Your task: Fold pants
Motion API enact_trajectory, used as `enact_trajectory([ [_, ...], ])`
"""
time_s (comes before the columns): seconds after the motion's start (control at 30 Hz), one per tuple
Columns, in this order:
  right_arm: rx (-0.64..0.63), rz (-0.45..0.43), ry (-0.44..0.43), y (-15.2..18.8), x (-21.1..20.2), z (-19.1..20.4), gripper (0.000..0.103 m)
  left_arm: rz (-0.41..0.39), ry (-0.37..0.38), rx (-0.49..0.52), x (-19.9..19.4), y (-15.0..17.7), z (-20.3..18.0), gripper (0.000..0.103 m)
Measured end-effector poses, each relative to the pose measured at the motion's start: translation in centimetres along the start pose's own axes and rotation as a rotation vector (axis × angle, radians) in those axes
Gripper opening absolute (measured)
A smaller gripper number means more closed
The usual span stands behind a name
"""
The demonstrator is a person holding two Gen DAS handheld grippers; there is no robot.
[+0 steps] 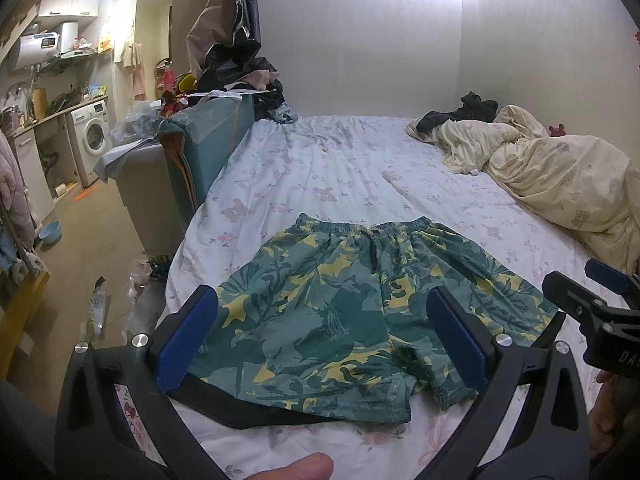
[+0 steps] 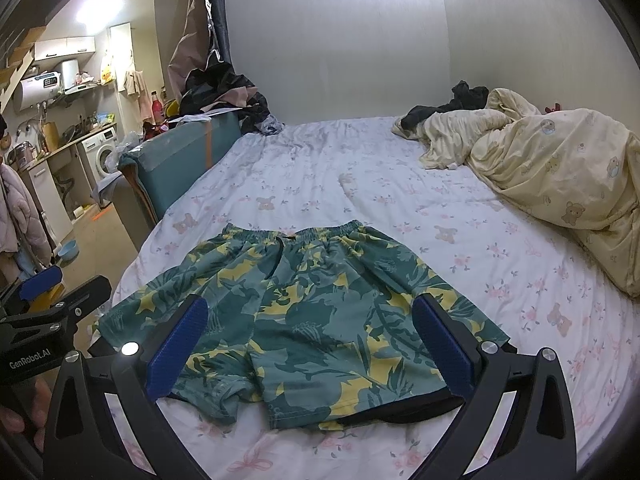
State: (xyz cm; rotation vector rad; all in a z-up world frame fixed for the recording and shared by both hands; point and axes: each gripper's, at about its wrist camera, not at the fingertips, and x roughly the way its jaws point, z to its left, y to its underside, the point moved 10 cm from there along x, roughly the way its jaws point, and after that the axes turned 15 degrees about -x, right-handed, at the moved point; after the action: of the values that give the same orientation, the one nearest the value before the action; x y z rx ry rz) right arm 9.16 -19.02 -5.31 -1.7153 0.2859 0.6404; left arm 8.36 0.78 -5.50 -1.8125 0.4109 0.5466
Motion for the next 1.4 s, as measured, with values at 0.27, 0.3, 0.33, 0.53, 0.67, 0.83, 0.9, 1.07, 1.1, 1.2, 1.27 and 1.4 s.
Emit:
enact_trajectory([
  [0.27, -0.001, 0.001, 0.001, -0.03, -0.03, -0.02, 0.103, -0.002, -0.001, 0.001, -0.08, -0.17, -0.04, 0.103],
  [0.3, -0.002, 0.003, 0.001, 0.00, 0.05, 0.02, 0.103, -0.002, -0.001, 0.000, -0.07, -0.17, -0.05, 0.103],
  [0.33, -0.001, 0.001, -0.003, 0.00, 0.01, -0.01, 0.103, -0.003, -0.003, 0.001, -0.01, -0.08, -0.19, 0.103],
  [0.53, -0.002, -0.001, -0.003, -0.02, 0.06, 0.11, 0.103, -0.004, -0.004, 0.001, 0.03, -0.06, -0.19, 0.103],
  [0.67, -0.002, 0.000, -0.003, 0.01, 0.07, 0.13, 0.103, -0.003, -0.004, 0.000, 0.04, -0.06, -0.18, 0.103],
  [0.83, -0.004, -0.001, -0.012, 0.00, 0.07, 0.36, 0.103, -0.005, -0.005, 0.001, 0.02, -0.08, -0.18, 0.103],
  [0.9, -0.011, -0.001, -0.013, 0.05, 0.13, 0.46, 0.103, -0.005, -0.006, 0.002, 0.05, -0.09, -0.17, 0.103],
  [1.07, -0.013, -0.001, -0.020, -0.04, 0.14, 0.57, 0.103, -0.007, -0.005, 0.001, 0.02, -0.15, -0.19, 0.103],
  [1.1, -0.015, 0.000, -0.020, -0.05, 0.13, 0.62, 0.103, -0.009, -0.005, 0.003, 0.05, -0.16, -0.21, 0.103],
  [1.2, -0.017, 0.000, -0.017, -0.05, 0.15, 0.64, 0.103, -0.007, -0.005, 0.002, 0.10, -0.15, -0.26, 0.103],
  [1.27, -0.018, 0.003, -0.018, -0.02, 0.20, 0.60, 0.103, -0.007, -0.006, 0.004, 0.04, -0.11, -0.34, 0.103],
  [1.4, -0.019, 0.003, -0.020, 0.01, 0.29, 0.61, 0.103, -0.010, -0.006, 0.004, 0.03, -0.12, -0.40, 0.103],
])
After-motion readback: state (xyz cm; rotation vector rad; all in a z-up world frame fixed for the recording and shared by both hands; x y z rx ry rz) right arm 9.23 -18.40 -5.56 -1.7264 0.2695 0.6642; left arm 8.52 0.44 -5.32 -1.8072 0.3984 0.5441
